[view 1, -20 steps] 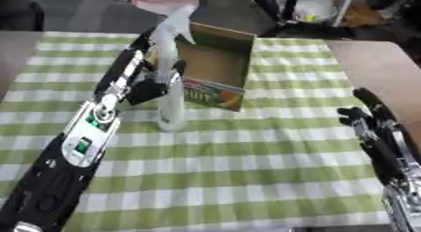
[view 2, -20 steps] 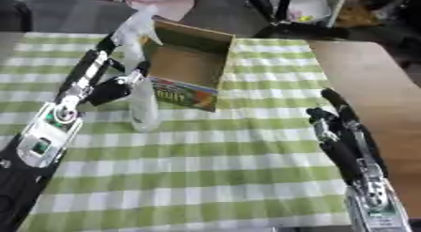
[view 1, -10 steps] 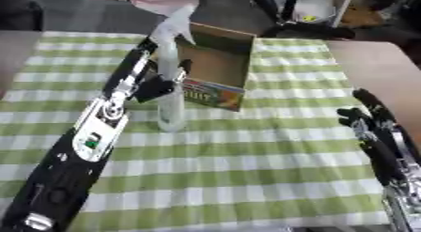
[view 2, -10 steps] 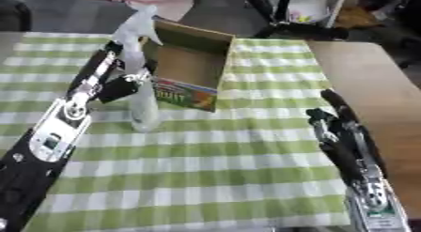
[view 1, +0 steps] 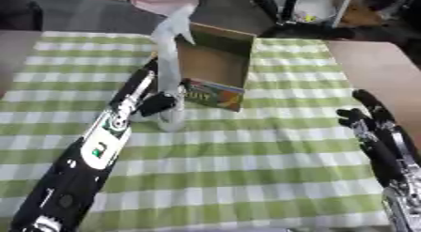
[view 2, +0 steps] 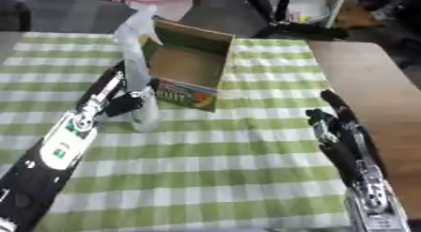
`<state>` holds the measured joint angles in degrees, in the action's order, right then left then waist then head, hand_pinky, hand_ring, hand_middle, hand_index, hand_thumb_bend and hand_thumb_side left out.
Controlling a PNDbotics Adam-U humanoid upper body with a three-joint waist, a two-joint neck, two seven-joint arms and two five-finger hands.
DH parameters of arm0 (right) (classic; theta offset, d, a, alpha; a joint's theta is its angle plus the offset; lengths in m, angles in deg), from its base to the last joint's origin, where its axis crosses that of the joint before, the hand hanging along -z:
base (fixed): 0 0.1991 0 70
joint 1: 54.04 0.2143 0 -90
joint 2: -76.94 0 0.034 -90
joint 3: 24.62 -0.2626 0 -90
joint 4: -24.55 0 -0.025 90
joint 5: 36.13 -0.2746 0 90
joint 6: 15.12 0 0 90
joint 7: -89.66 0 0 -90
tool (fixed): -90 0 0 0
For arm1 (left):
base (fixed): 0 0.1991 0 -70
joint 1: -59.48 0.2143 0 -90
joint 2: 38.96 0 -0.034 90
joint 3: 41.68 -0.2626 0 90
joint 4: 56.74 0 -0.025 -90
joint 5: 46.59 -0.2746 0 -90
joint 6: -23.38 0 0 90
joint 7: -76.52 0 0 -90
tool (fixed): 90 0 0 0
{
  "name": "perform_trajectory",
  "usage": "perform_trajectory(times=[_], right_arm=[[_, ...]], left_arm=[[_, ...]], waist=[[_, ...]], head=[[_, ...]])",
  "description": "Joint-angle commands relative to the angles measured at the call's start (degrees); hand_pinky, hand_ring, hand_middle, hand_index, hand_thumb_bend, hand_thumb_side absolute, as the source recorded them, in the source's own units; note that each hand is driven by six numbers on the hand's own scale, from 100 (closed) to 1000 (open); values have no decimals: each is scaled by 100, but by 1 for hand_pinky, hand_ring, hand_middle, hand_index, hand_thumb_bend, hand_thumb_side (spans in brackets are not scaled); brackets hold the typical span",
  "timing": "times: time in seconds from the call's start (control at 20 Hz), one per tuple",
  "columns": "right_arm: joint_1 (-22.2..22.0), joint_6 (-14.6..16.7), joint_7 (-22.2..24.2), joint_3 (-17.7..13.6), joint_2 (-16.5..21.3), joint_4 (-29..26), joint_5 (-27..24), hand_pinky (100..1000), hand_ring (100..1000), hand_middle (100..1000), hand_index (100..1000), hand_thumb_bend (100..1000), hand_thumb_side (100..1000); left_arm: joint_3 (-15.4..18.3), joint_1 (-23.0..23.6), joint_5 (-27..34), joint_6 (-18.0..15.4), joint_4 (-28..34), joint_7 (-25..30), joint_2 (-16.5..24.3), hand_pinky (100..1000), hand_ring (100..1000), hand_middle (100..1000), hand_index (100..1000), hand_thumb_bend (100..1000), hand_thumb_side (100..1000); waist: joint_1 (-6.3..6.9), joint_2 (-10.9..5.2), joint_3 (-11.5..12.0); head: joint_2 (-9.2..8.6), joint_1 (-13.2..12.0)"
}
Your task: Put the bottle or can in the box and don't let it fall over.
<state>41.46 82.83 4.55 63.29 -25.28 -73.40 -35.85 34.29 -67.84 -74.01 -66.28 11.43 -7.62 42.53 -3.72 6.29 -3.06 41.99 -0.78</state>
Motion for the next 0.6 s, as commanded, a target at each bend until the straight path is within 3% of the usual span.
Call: perform_trajectory(times=[0.05, 0.35, 0.6], right_arm=[[35, 7, 0, -19, 55, -52, -14, 810, 804, 983, 975, 100, 531], [36, 7, 0, -20, 55, -49, -13, 810, 804, 983, 975, 100, 531], [34, 6, -1, -20, 55, -43, -14, 810, 804, 983, 975, 100, 533]], left_arm=[[-26, -26, 24, -19, -39, 93, 1, 648, 1000, 1000, 868, 241, 686], [-55, 64, -65, -91, -284, 180, -69, 648, 1000, 1000, 806, 128, 588], [-46, 69, -60, -158, -395, 25, -100, 626, 1000, 1000, 635, 100, 310]], waist=[[10, -101, 14], [1, -106, 30], [-2, -110, 34]], head=[[-40, 27], [-52, 36], [-59, 32]])
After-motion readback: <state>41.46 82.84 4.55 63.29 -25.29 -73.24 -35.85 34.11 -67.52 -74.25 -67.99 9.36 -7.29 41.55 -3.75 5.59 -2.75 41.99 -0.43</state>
